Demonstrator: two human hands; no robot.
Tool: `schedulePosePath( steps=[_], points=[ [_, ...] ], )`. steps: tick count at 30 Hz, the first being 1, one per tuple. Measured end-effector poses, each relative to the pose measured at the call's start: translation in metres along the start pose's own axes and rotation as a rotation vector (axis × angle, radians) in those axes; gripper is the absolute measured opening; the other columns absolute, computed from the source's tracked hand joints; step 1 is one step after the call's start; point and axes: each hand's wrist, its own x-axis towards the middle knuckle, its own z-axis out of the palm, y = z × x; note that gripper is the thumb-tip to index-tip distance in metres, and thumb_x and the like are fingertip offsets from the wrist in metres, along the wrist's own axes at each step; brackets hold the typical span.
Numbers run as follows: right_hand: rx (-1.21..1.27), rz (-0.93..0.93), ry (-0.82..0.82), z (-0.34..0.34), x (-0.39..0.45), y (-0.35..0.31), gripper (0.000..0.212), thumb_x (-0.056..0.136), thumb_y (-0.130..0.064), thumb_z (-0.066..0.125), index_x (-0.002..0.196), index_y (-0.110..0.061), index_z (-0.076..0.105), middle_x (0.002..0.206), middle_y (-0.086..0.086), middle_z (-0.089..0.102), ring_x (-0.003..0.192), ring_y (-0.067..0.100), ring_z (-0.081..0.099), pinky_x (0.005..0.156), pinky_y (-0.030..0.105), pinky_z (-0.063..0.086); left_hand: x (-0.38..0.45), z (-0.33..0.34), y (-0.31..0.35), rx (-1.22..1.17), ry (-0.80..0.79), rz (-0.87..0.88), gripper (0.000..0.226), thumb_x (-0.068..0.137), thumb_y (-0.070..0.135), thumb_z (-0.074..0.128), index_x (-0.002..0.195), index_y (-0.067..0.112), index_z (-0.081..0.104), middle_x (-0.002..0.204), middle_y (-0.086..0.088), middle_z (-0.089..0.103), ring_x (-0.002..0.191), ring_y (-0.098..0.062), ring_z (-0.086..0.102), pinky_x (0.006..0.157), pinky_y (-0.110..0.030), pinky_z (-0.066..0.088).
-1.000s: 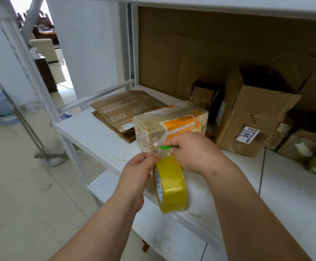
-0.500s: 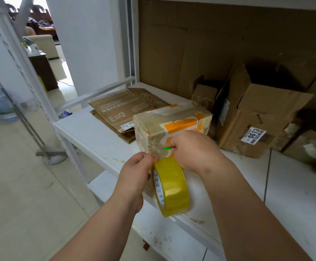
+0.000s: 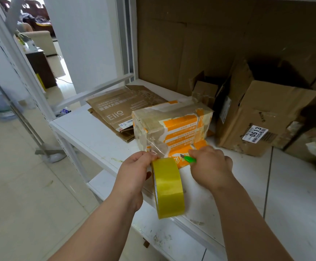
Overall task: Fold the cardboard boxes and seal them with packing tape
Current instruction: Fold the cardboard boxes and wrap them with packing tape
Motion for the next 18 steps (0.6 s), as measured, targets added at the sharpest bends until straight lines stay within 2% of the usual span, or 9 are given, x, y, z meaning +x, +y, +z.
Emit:
schedulePosePath(
  steps=[2,3,5,6,9,11,13,16,18],
  points=[
    [0.338,0.018,0.095,-0.006,-0.003,-0.011,0.032,0.098,-0.036,0.045,0.125,-0.034,0.063,0.132,-0.001,0.055,0.123,0.025,0.048,0.104,0.044,0.037,0.001,0.000,0.000,0.001,-0.004,0.001,0.019,0.088,0.024,0.067,0.088,0.005,0.072,0.080,0.000,0.070,0.087,-0.017,0.062,0.088,-0.038,0.051],
    [0.588,0.031,0.074,-0.009,-0.005,-0.019,0.032,0.096,-0.042,0.048,0.111,-0.025,0.070,0.118,0.002,0.064,0.113,0.025,0.056,0.098,0.044,0.044,0.001,0.000,0.000,0.000,-0.007,0.001,0.019,0.088,0.024,0.067,0.087,0.006,0.073,0.080,0.000,0.070,0.087,-0.017,0.063,0.088,-0.038,0.051],
    [0.996,0.050,-0.077,-0.013,-0.011,-0.038,0.045,0.088,-0.053,0.058,0.091,-0.011,0.072,0.094,0.009,0.071,0.093,0.025,0.067,0.082,0.039,0.051,0.000,0.000,0.000,0.008,-0.013,0.000,0.016,0.087,0.024,0.067,0.083,0.010,0.074,0.083,-0.002,0.072,0.089,-0.018,0.064,0.089,-0.038,0.051],
    [1.093,0.065,-0.144,-0.013,-0.013,-0.045,0.044,0.085,-0.053,0.063,0.086,-0.010,0.073,0.088,0.009,0.073,0.087,0.026,0.069,0.078,0.037,0.052,0.000,0.000,0.000,0.017,-0.015,-0.002,0.016,0.087,0.025,0.068,0.082,0.012,0.075,0.085,-0.002,0.073,0.091,-0.019,0.065,0.091,-0.039,0.051],
    [1.260,0.116,-0.195,-0.010,-0.015,-0.054,0.015,0.084,-0.023,0.074,0.078,-0.009,0.075,0.079,0.010,0.075,0.075,0.025,0.070,0.076,0.039,0.056,-0.001,-0.004,0.000,0.043,-0.024,-0.008,0.019,0.088,0.032,0.069,0.085,0.014,0.076,0.089,-0.002,0.075,0.099,-0.022,0.067,0.093,-0.041,0.053],
    [1.331,0.143,-0.205,-0.010,-0.014,-0.057,0.008,0.083,-0.010,0.073,0.079,-0.004,0.073,0.079,0.018,0.073,0.073,0.030,0.068,0.078,0.047,0.058,-0.003,-0.005,0.001,0.126,0.013,0.028,0.030,0.088,0.047,0.067,0.084,0.019,0.077,0.085,0.000,0.075,0.095,-0.021,0.069,0.089,-0.041,0.055],
    [1.305,0.130,-0.209,-0.011,-0.013,-0.059,0.008,0.083,-0.009,0.073,0.077,-0.005,0.073,0.080,0.020,0.073,0.075,0.033,0.068,0.081,0.052,0.057,-0.002,-0.007,0.001,0.252,0.117,0.096,0.039,0.087,0.059,0.061,0.087,0.023,0.073,0.082,0.002,0.074,0.086,-0.018,0.070,0.084,-0.041,0.057],
    [1.229,0.107,-0.158,-0.012,-0.013,-0.059,0.013,0.083,-0.011,0.074,0.070,-0.013,0.073,0.071,0.009,0.072,0.072,0.026,0.067,0.078,0.043,0.058,0.003,-0.016,0.009,0.305,0.274,0.205,0.044,0.092,0.055,0.055,0.123,0.026,0.051,0.096,0.001,0.067,0.084,-0.016,0.068,0.082,-0.043,0.057],
    [1.217,0.105,-0.133,-0.011,-0.014,-0.057,0.012,0.084,-0.013,0.074,0.071,-0.015,0.072,0.068,0.002,0.070,0.071,0.020,0.066,0.073,0.035,0.055,0.011,-0.023,0.020,0.433,0.277,0.426,0.049,0.091,0.052,0.057,0.134,0.035,0.043,0.107,0.007,0.059,0.094,-0.010,0.062,0.079,-0.030,0.052]
  ],
)
